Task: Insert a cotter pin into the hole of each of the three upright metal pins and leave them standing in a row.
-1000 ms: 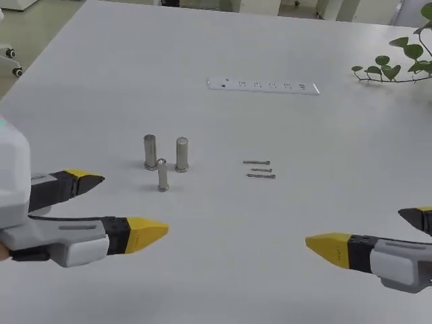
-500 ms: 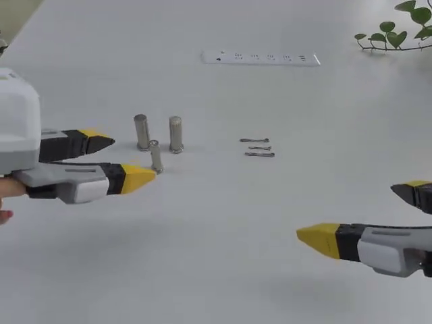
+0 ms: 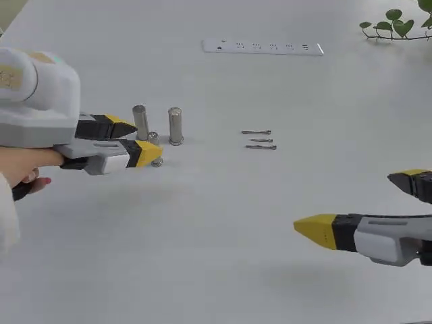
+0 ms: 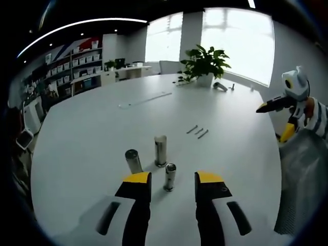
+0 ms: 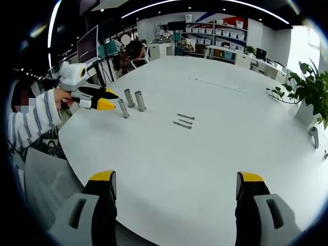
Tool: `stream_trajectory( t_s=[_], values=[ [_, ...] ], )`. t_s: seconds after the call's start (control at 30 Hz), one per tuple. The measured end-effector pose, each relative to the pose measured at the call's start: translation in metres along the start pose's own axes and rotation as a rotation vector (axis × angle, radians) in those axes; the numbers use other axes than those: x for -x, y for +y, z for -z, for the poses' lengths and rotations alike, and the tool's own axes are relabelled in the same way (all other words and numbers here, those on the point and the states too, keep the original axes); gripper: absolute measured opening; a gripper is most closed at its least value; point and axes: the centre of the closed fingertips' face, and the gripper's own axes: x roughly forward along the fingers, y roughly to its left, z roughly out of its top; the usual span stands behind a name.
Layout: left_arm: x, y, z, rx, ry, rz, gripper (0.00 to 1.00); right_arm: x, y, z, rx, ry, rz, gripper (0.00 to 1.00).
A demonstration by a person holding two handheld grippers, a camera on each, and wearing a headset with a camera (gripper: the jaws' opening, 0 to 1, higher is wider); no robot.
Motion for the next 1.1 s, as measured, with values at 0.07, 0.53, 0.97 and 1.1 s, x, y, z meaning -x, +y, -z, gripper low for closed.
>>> stream_trajectory(
  t_s=[0.07, 0.53, 0.97, 1.1],
  values=[
    [-0.004, 0.000, 0.002, -0.010, 0.004, -0.001, 0.27, -0.001, 0.000, 0.000, -0.002, 0.001, -0.001, 0.96],
    [-0.027, 0.001, 0.016, -0.005, 0.037, -0.002, 0.17, 0.002, -0.003, 0.000, -0.017, 0.001, -0.002, 0.96],
    [-0.030, -0.003, 0.010, 0.008, 0.001, 0.029, 0.07, 0.011, -0.016, -0.005, -0.082, -0.039, 0.001, 0.95],
    [-0.029, -0.005, 0.011, -0.007, 0.007, 0.046, 0.06, 0.013, -0.017, -0.006, -0.083, -0.044, 0.003, 0.95]
  ],
)
